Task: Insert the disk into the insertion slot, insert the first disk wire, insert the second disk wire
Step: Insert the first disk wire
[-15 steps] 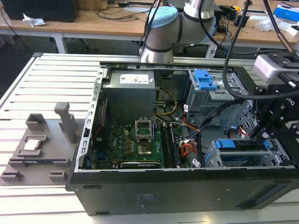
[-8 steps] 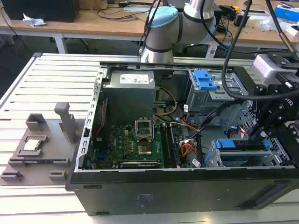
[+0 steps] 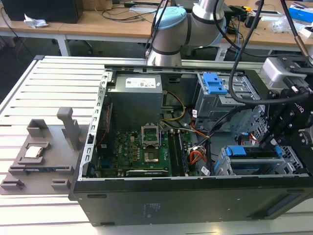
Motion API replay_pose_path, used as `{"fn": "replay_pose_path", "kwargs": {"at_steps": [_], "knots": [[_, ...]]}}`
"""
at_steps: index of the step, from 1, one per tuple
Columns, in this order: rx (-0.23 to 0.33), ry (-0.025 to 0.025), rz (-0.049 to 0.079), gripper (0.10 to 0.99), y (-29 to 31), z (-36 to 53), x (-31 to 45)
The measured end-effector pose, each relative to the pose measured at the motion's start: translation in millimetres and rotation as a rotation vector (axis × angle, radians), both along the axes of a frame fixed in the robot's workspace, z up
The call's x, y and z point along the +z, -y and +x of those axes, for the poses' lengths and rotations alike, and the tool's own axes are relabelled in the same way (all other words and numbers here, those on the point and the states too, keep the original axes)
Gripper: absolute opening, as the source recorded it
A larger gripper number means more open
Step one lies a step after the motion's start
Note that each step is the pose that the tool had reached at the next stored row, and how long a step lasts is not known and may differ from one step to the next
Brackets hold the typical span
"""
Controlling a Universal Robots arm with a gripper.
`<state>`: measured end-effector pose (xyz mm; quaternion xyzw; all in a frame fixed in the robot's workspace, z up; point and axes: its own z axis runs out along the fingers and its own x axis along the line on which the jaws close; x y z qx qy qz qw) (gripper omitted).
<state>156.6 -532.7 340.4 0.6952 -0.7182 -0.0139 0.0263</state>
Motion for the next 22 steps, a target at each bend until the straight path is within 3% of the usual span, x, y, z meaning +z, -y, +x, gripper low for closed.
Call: {"fn": "replay_pose_path", "kwargs": {"at_steps": [4, 12, 13, 15, 16, 17, 19, 22], "knots": [[0.004, 0.0000, -0.001, 0.169, 3.0, -0.3, -4.5], [0.005, -0.0002, 0.001, 0.184, 3.1, -0.4, -6.8], [0.005, -0.0001, 0.000, 0.243, 3.1, -0.4, -3.0], [0.006, -0.0001, 0.000, 0.243, 2.2, -0.4, 11.5], [0.006, -0.0001, -0.001, 0.227, 1.3, -0.4, 15.9], [0.006, 0.0000, -0.001, 0.106, 0.1, -0.4, 21.6], [0.006, 0.0000, -0.001, 0.106, -1.2, -0.4, 35.5], [0.006, -0.0001, -0.001, 0.106, -1.2, -0.3, 40.6]]}}
